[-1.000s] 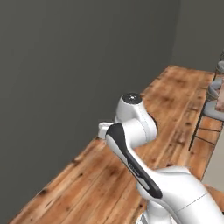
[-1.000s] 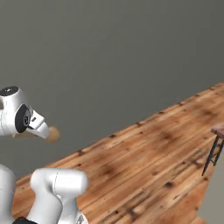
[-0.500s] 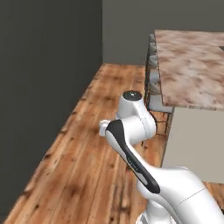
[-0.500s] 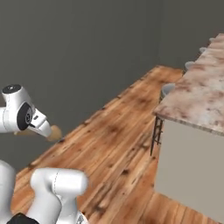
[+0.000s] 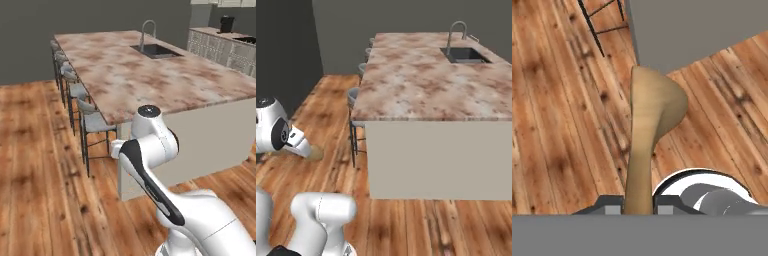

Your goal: Organize the utensils by type. Pick up the wooden spoons from the counter and place them in the open cabinet. Then pick up the metallic utensils from the counter and place them in the open drawer.

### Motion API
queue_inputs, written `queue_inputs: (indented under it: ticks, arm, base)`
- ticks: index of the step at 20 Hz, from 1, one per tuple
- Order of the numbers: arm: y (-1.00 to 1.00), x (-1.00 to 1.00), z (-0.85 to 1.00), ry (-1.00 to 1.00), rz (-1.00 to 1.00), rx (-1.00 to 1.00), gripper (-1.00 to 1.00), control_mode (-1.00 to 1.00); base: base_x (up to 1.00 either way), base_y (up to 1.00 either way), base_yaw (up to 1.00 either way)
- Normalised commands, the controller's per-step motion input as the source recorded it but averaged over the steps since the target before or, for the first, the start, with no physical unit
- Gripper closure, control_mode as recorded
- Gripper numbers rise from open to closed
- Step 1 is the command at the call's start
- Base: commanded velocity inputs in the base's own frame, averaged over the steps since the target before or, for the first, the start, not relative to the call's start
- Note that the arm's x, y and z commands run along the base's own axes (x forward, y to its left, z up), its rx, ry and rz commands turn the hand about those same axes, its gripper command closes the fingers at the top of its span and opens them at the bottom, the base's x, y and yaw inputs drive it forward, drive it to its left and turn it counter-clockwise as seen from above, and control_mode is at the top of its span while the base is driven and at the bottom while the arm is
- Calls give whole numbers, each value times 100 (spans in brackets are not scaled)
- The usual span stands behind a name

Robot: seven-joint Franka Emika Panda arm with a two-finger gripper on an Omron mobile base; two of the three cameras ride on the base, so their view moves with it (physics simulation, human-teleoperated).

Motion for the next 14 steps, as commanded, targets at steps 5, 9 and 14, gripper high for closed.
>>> queue_inputs:
  ticks: [5, 9, 14]
  arm:
    - [0, 0, 0, 0, 0, 0, 100, 100]
    - [0, 0, 0, 0, 0, 0, 100, 100]
    - [0, 0, 0, 0, 0, 0, 100, 100]
  base:
    - [1, -9, -98]
    - [10, -12, -90]
    - [80, -33, -21]
